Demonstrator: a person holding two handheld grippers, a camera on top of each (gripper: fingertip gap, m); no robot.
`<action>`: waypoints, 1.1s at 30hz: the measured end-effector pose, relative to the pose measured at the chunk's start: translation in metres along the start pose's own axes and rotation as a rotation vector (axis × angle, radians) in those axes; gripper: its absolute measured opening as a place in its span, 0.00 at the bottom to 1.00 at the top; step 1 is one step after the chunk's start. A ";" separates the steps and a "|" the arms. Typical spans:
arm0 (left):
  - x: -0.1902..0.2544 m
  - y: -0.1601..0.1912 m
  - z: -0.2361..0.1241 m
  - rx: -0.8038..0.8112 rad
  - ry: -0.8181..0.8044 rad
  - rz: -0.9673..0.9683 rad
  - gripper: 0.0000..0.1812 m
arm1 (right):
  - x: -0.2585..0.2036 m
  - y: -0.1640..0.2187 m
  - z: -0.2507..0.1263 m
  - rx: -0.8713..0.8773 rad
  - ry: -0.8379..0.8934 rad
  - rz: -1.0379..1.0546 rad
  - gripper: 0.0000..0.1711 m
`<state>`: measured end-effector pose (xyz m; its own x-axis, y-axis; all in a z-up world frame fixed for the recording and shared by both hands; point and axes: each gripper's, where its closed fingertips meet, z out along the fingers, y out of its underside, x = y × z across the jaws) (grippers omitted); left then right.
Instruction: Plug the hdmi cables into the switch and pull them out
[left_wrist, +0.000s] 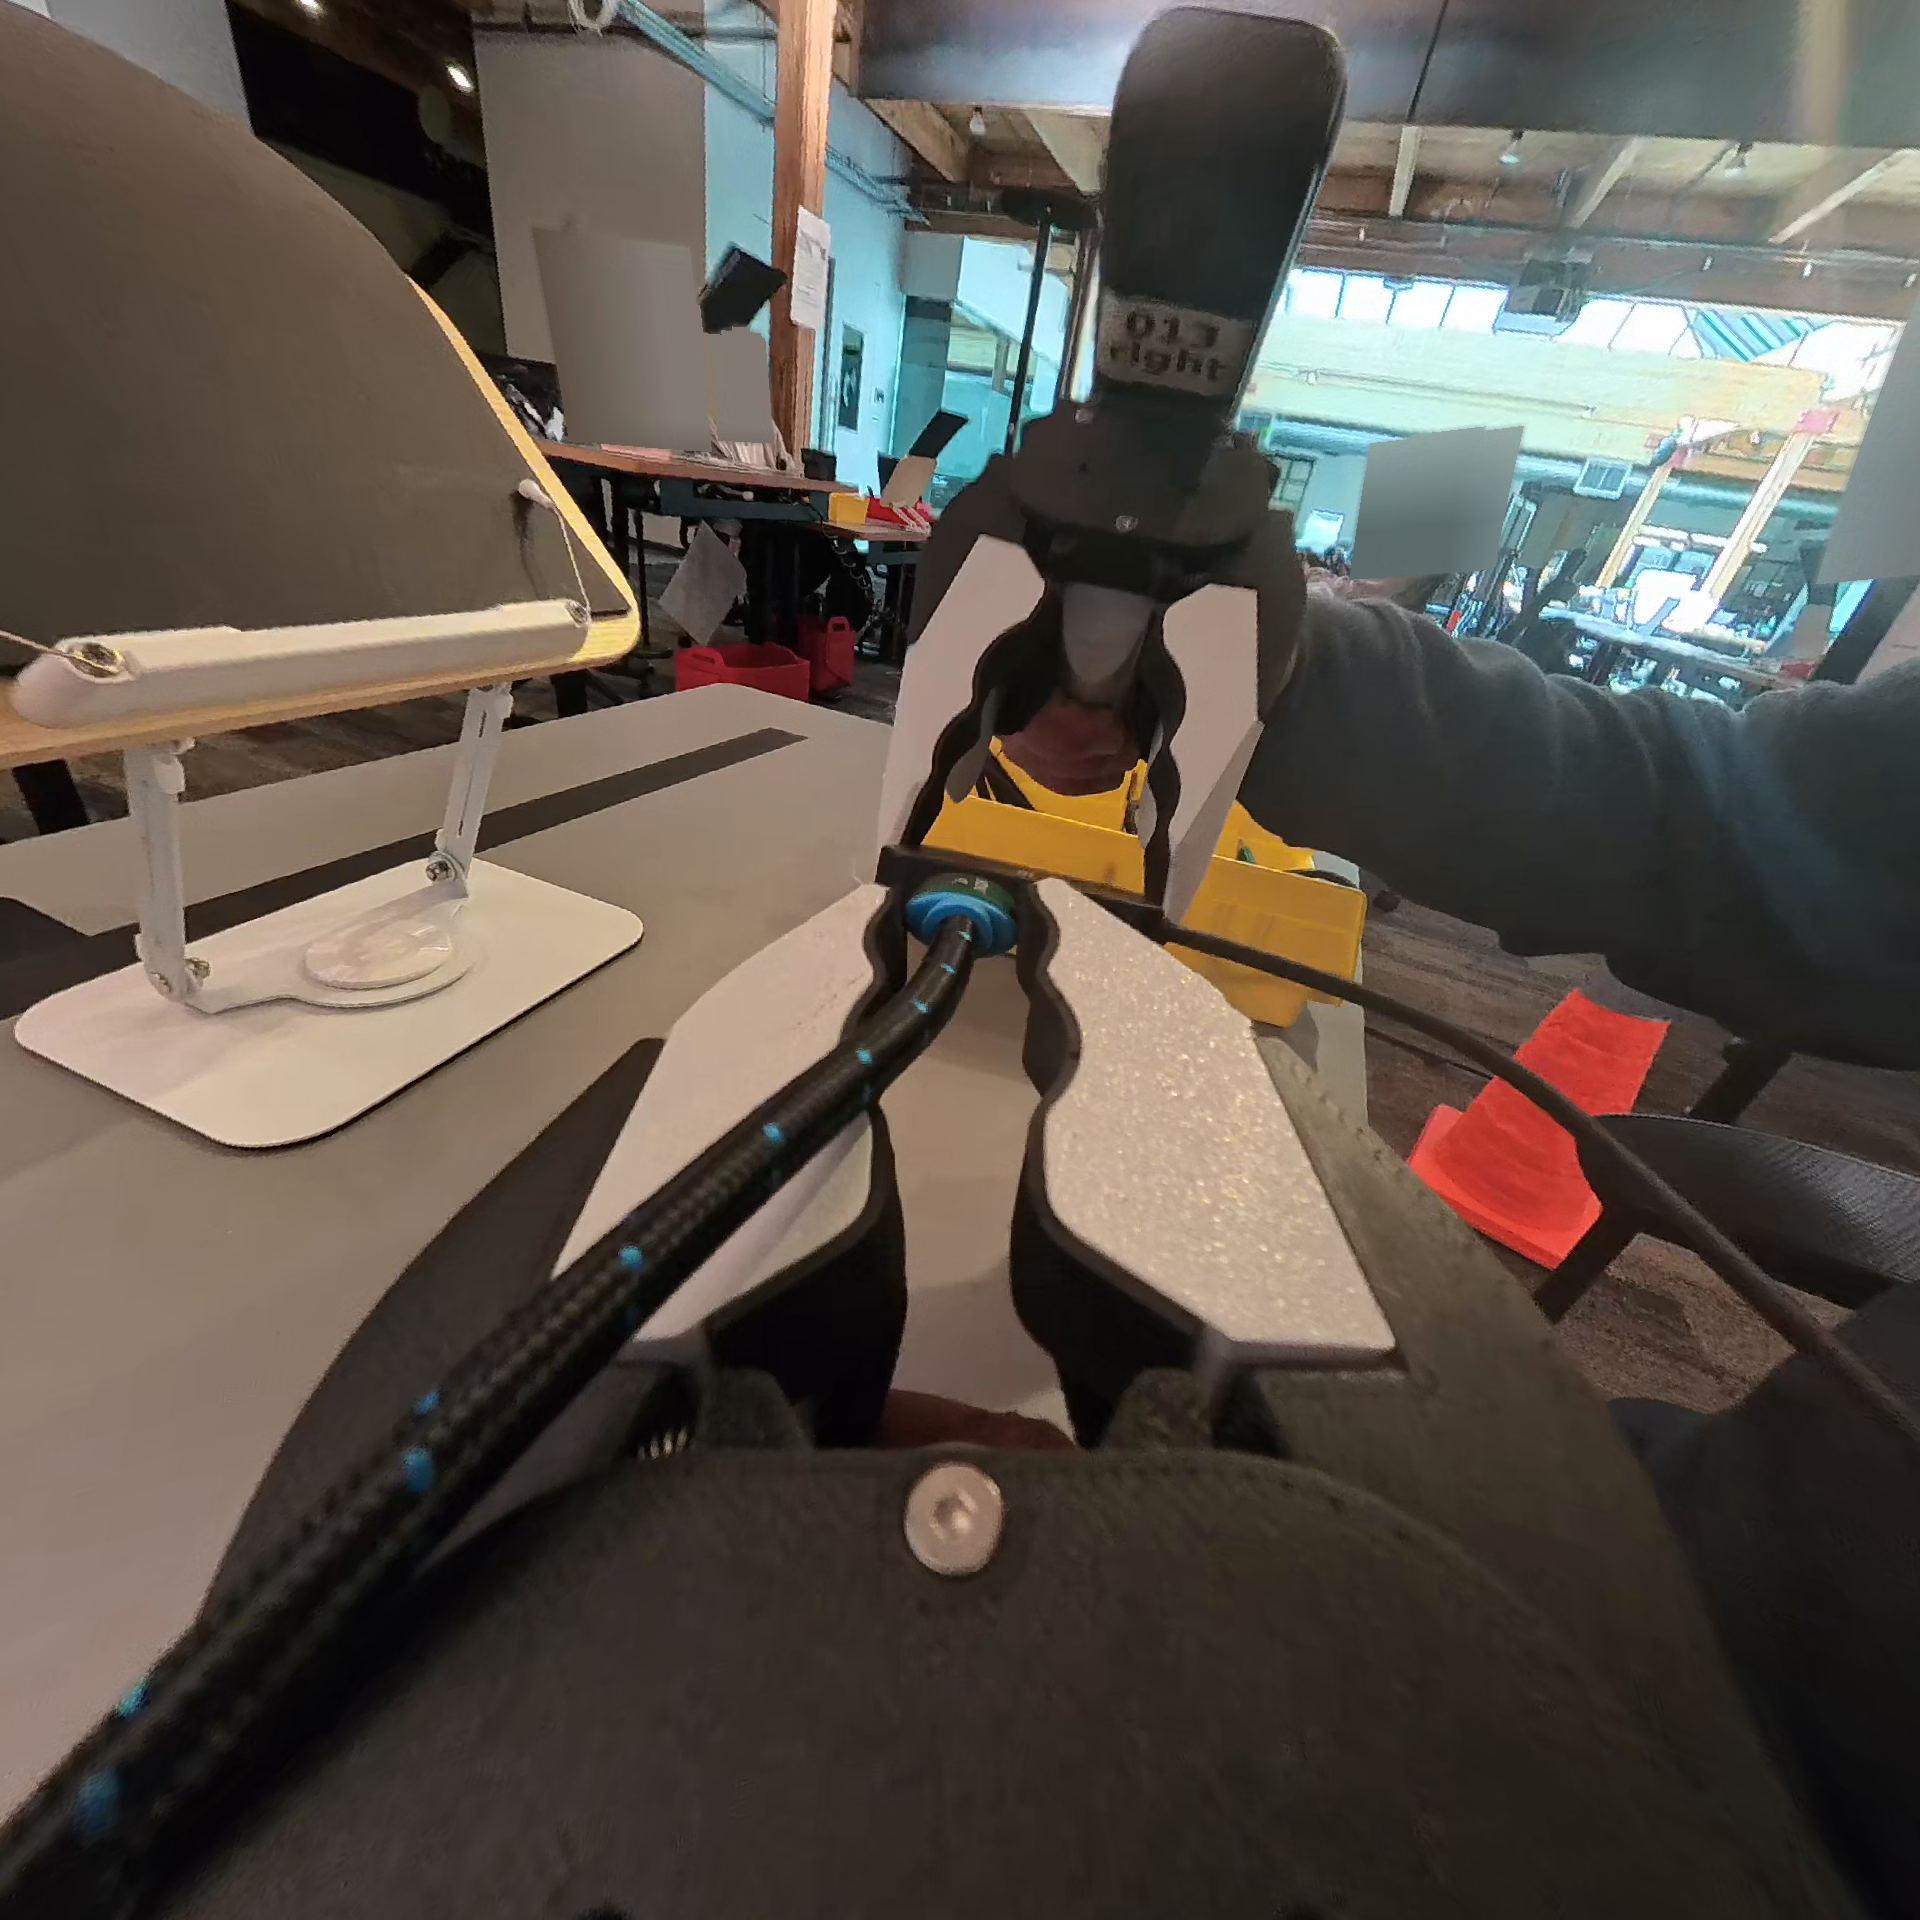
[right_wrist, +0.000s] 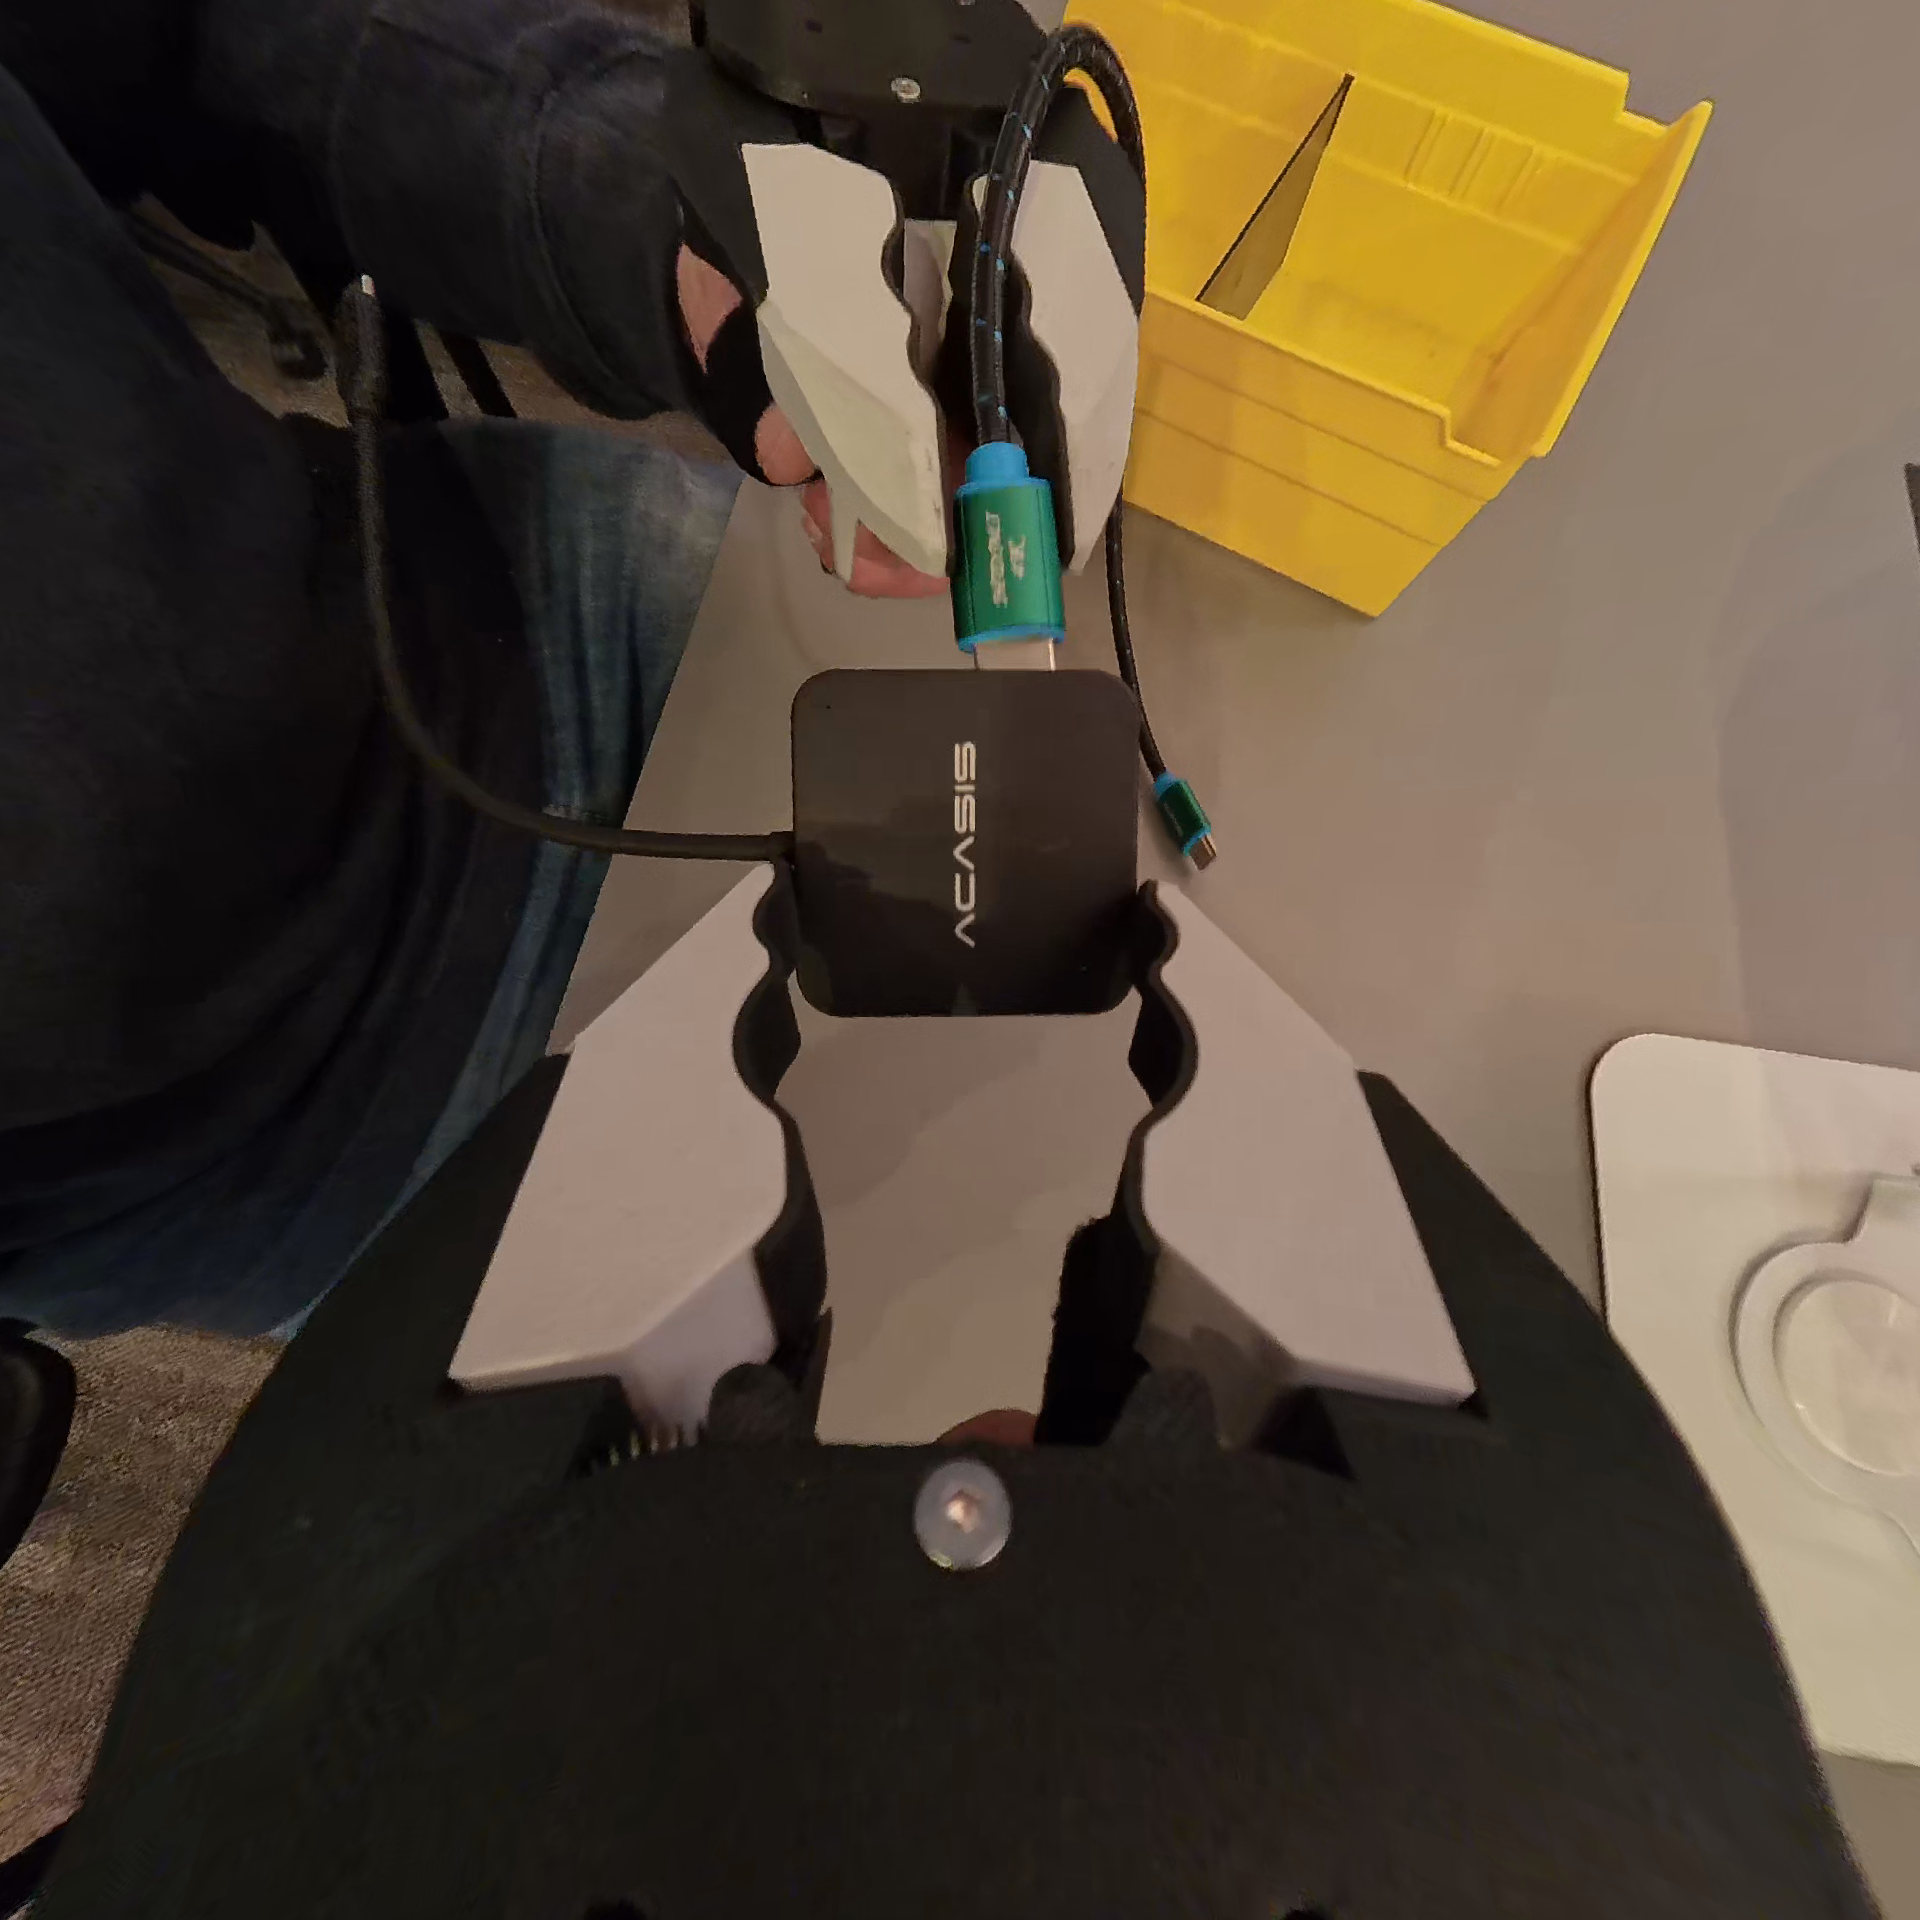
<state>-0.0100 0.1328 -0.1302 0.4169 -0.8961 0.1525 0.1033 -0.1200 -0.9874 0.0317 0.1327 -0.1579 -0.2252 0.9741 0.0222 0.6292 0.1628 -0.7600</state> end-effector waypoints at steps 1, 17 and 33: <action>0.001 0.000 0.000 0.007 0.001 -0.002 0.11 | 0.000 0.000 0.001 -0.002 0.003 -0.004 0.37; 0.009 0.003 0.002 -0.013 0.037 0.009 0.11 | -0.009 -0.001 0.002 -0.024 -0.002 -0.071 0.36; 0.002 0.007 0.003 -0.049 -0.009 0.014 0.14 | -0.008 0.005 -0.002 0.030 0.123 0.033 0.37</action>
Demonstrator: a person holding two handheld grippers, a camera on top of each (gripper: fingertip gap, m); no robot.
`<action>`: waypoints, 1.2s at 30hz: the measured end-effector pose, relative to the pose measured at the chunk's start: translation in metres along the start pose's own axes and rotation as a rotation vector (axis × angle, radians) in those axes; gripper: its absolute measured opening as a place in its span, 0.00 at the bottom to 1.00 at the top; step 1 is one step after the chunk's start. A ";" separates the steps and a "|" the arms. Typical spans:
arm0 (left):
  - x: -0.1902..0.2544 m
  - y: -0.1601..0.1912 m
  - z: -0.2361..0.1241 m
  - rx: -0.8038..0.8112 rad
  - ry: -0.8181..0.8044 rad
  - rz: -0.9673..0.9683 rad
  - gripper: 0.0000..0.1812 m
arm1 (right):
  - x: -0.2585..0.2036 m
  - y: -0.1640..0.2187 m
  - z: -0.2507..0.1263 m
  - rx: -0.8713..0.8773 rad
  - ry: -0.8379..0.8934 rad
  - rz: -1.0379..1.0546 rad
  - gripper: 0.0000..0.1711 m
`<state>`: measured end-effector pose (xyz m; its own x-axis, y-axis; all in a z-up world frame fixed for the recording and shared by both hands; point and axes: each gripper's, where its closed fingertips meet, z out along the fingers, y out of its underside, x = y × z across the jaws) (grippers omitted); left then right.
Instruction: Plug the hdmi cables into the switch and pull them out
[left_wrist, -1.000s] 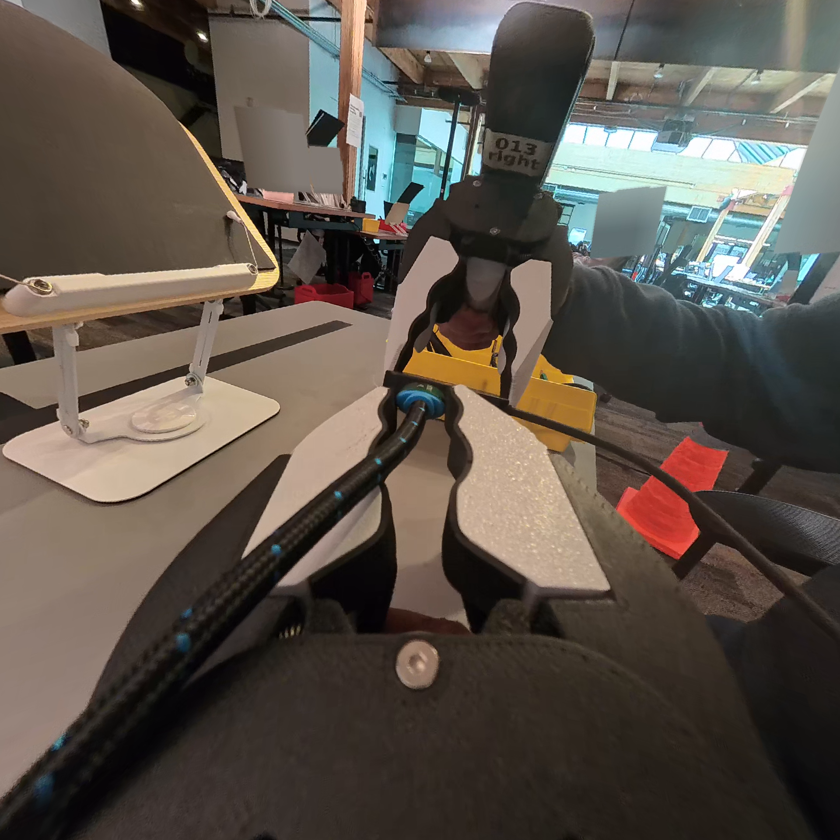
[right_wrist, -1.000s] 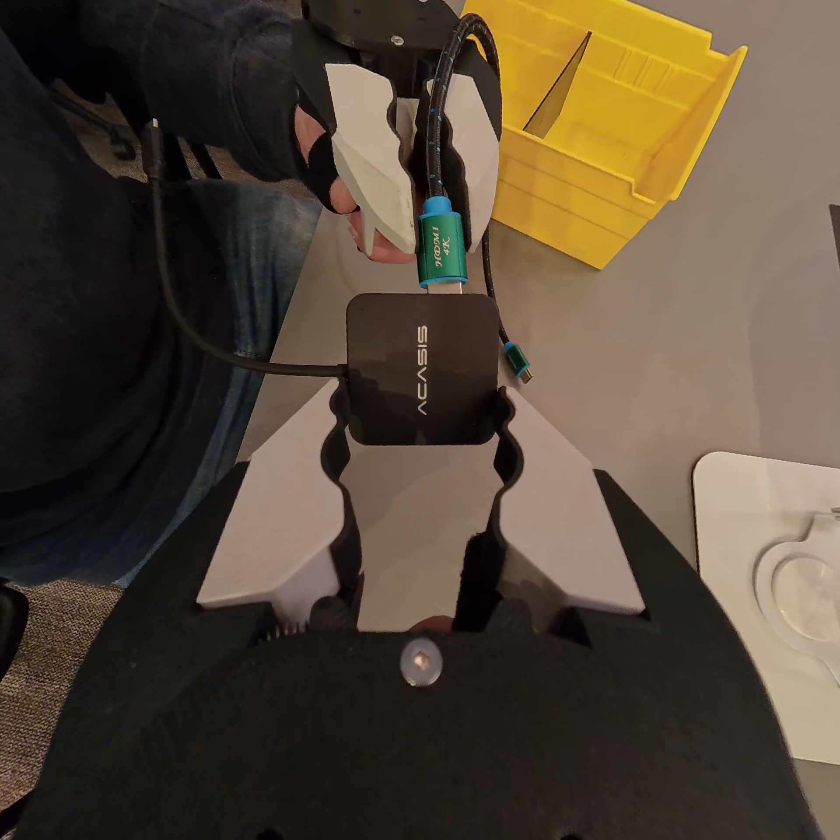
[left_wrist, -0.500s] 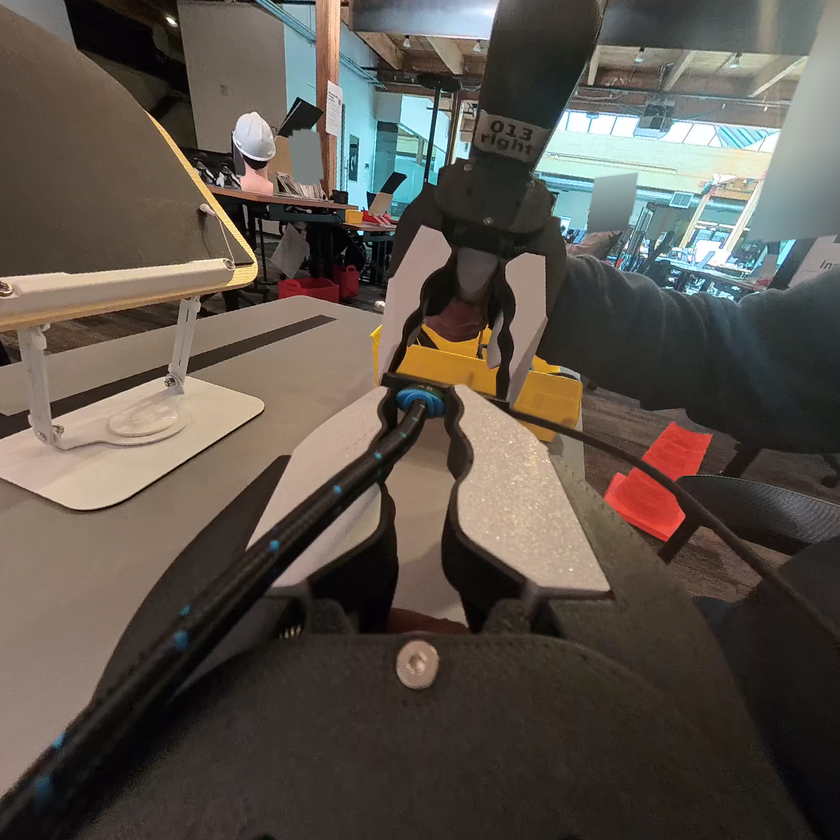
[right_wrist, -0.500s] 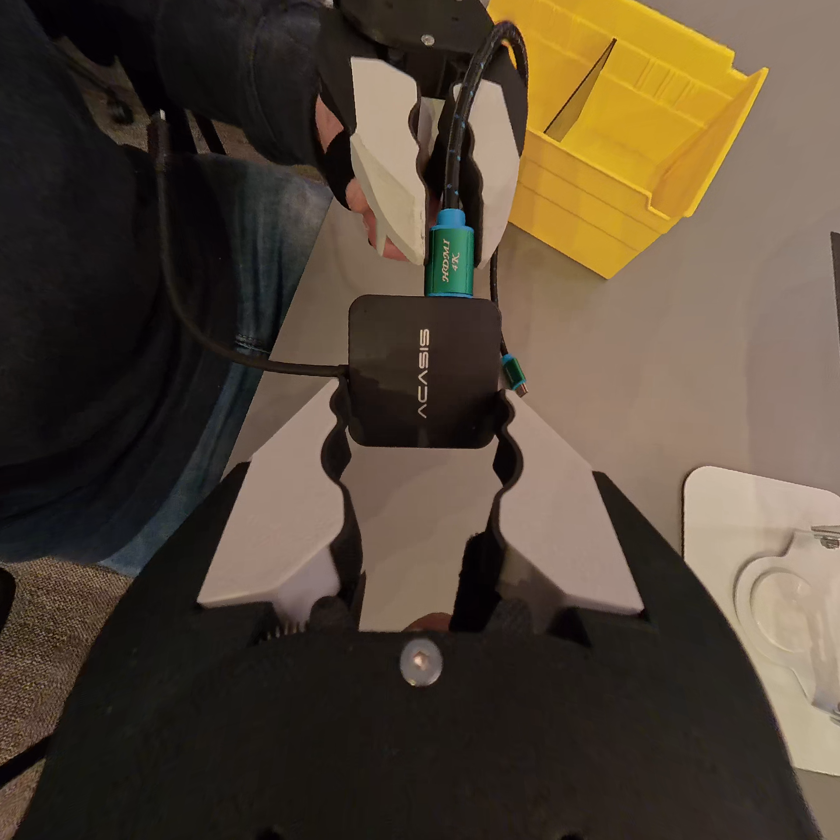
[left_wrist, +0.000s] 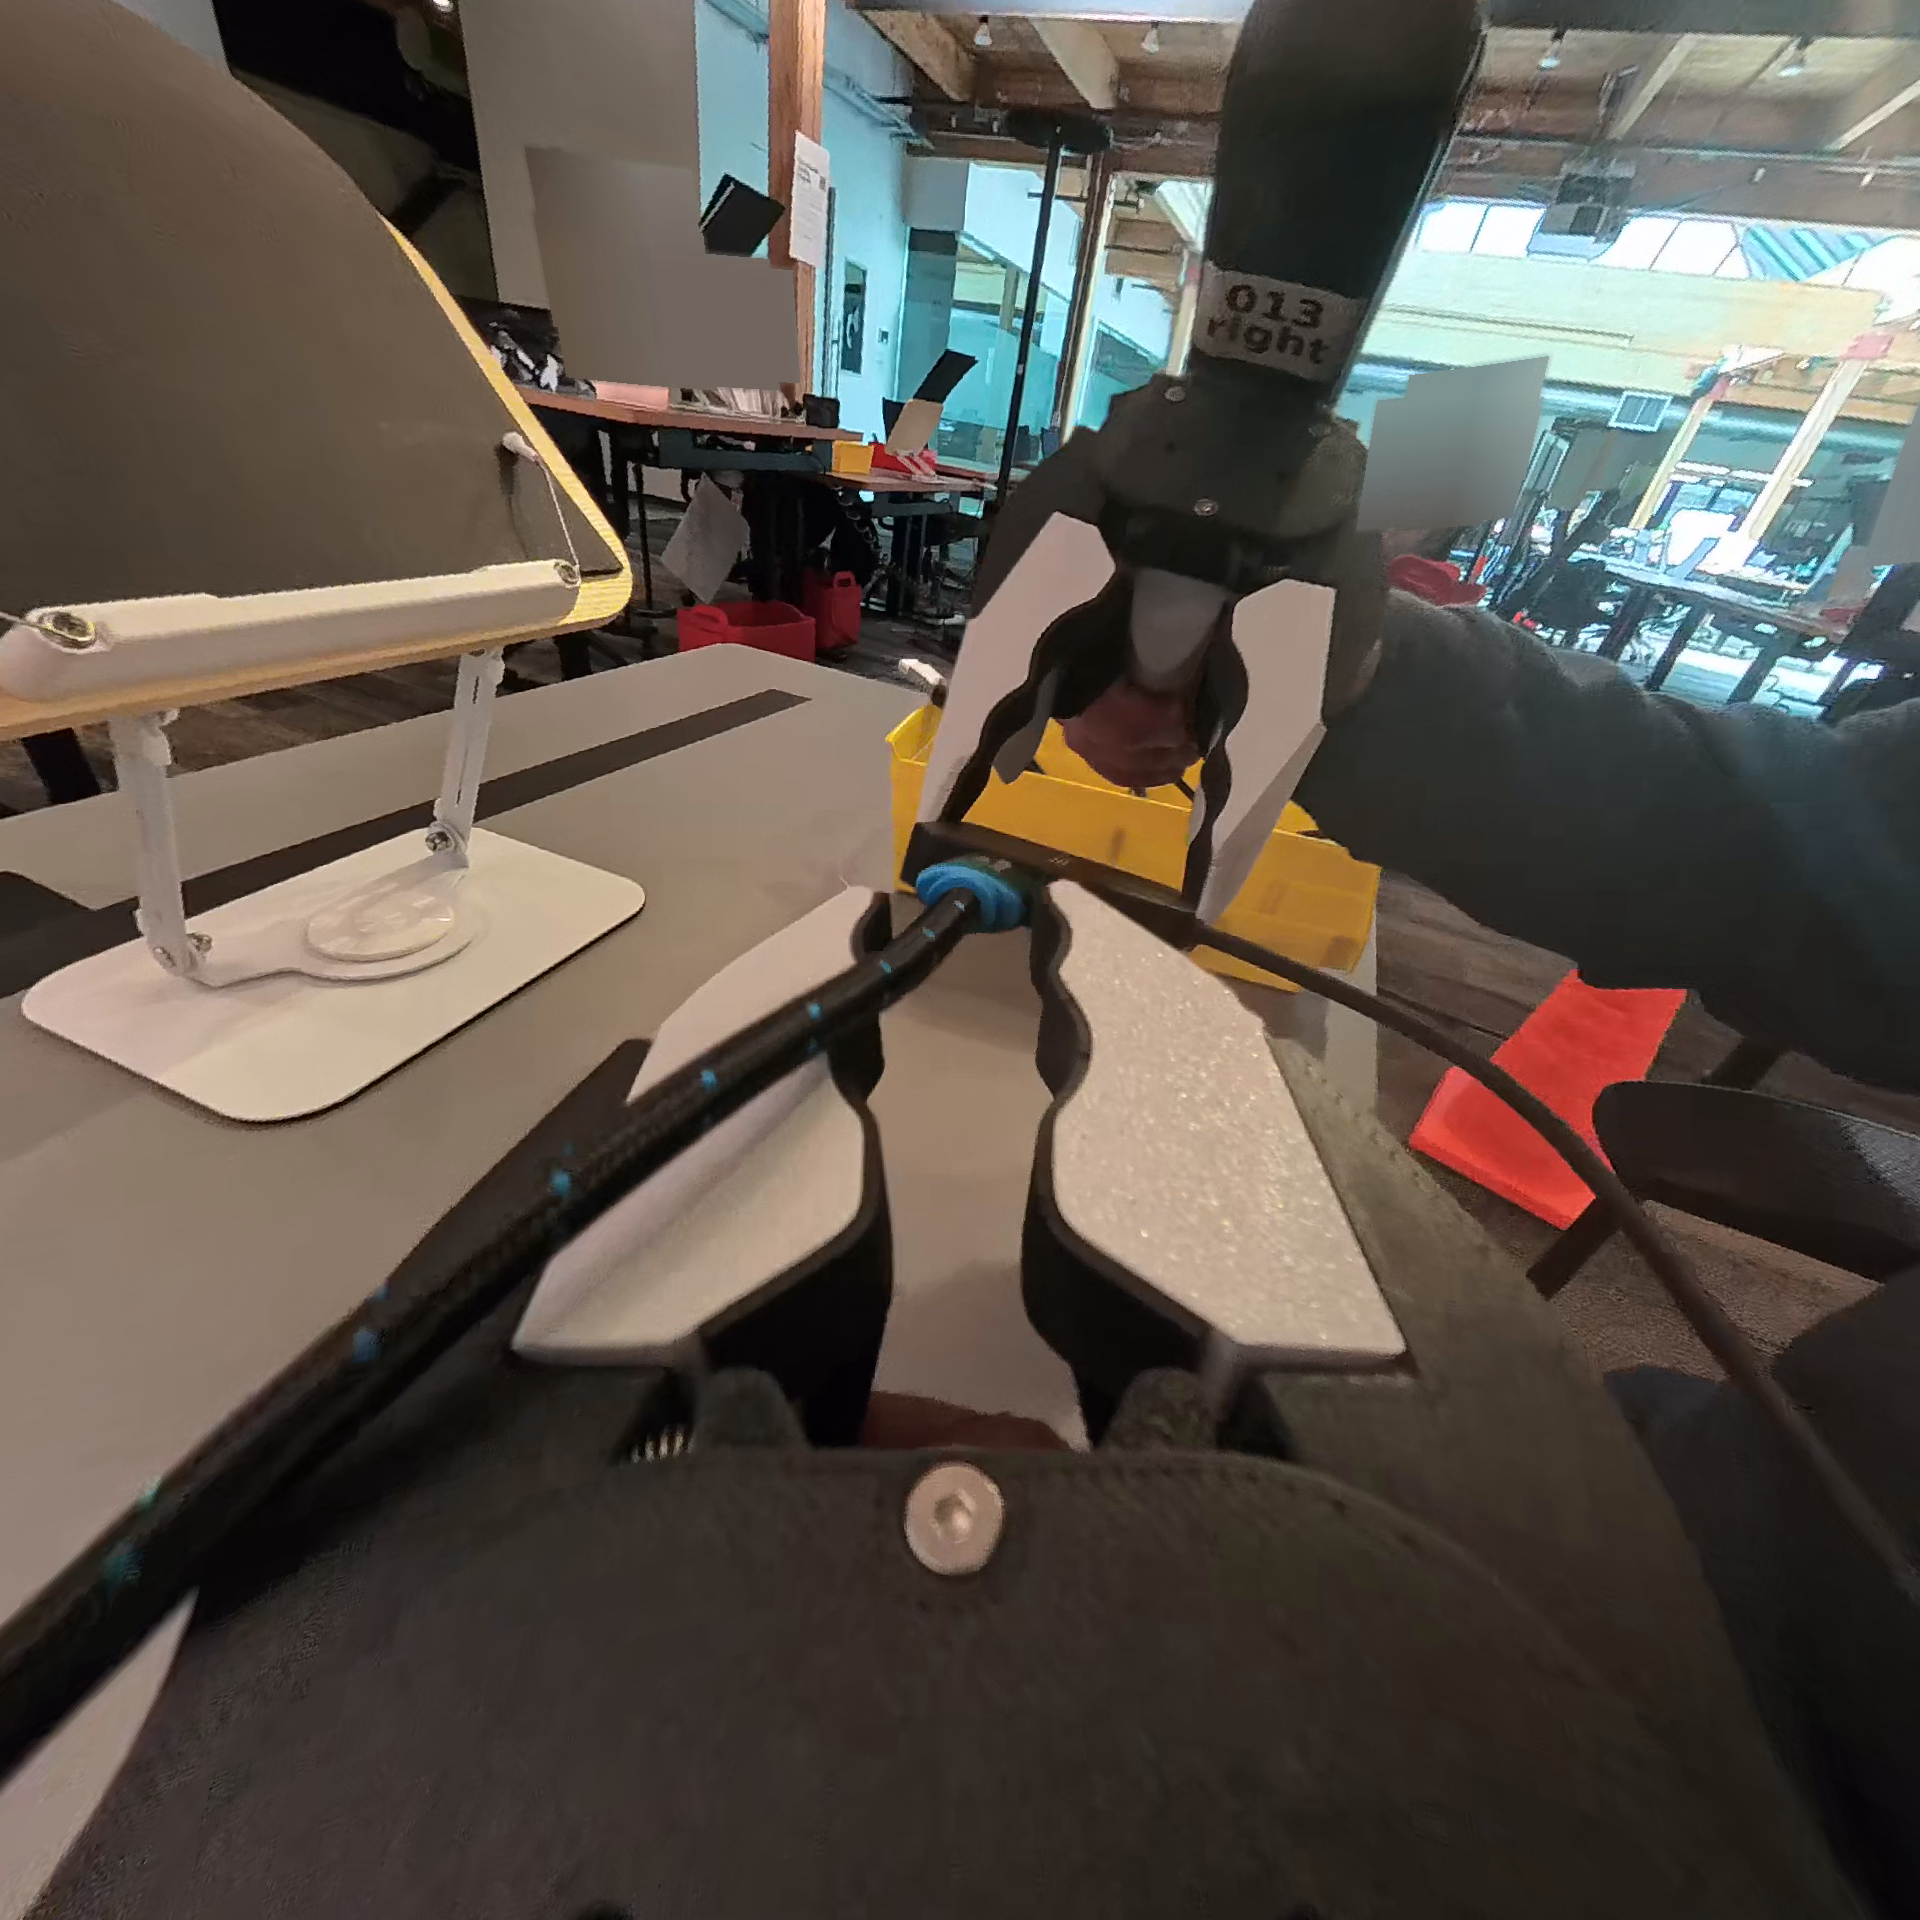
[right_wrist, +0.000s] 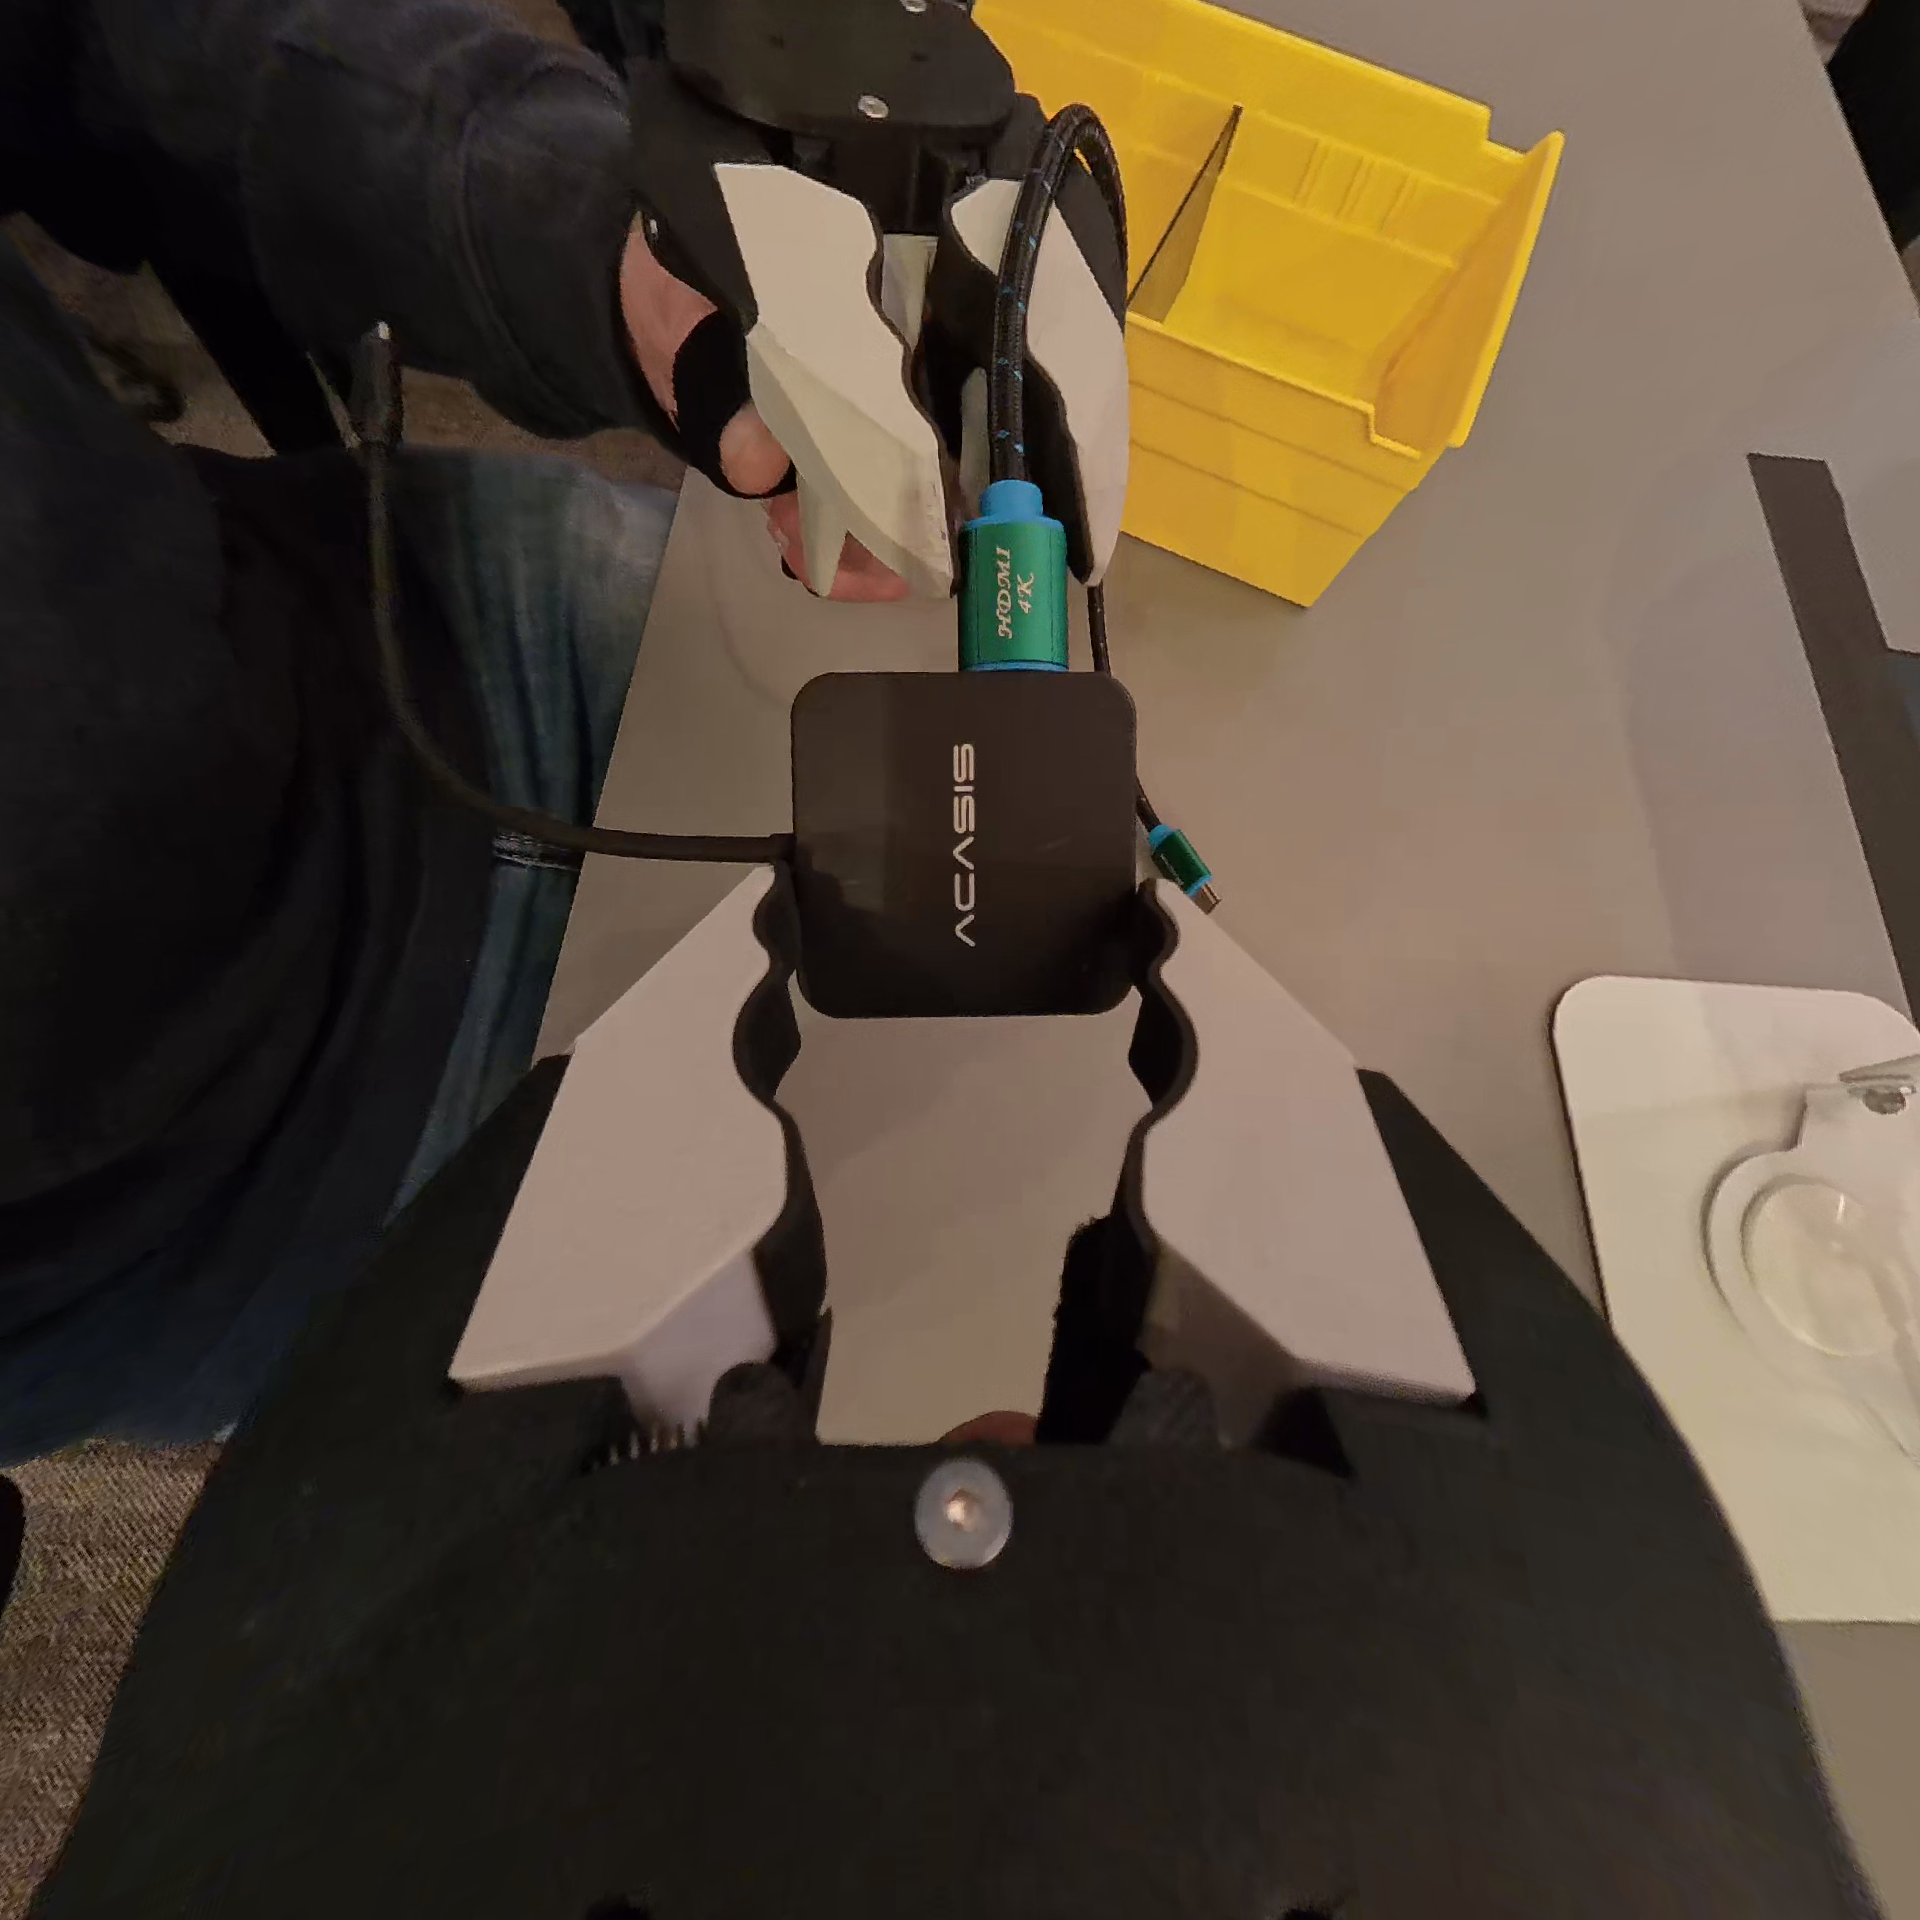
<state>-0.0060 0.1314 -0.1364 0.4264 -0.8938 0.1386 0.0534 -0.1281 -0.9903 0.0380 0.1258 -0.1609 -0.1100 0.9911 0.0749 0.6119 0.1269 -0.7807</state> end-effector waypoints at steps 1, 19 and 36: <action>0.001 0.001 0.000 -0.005 -0.002 -0.004 0.14 | 0.000 0.003 -0.002 0.002 0.017 0.015 0.37; 0.008 0.028 0.002 -0.149 -0.049 0.088 0.15 | 0.028 0.041 -0.134 0.166 0.423 0.262 0.37; 0.004 0.052 0.002 -0.231 -0.062 0.136 0.15 | 0.033 0.045 -0.302 0.226 0.856 0.431 0.37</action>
<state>0.0001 0.1218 -0.1869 0.4701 -0.8826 -0.0033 -0.2122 -0.1094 -0.9711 0.2982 0.1766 -0.0067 0.7464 0.6563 0.1103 0.2927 -0.1748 -0.9401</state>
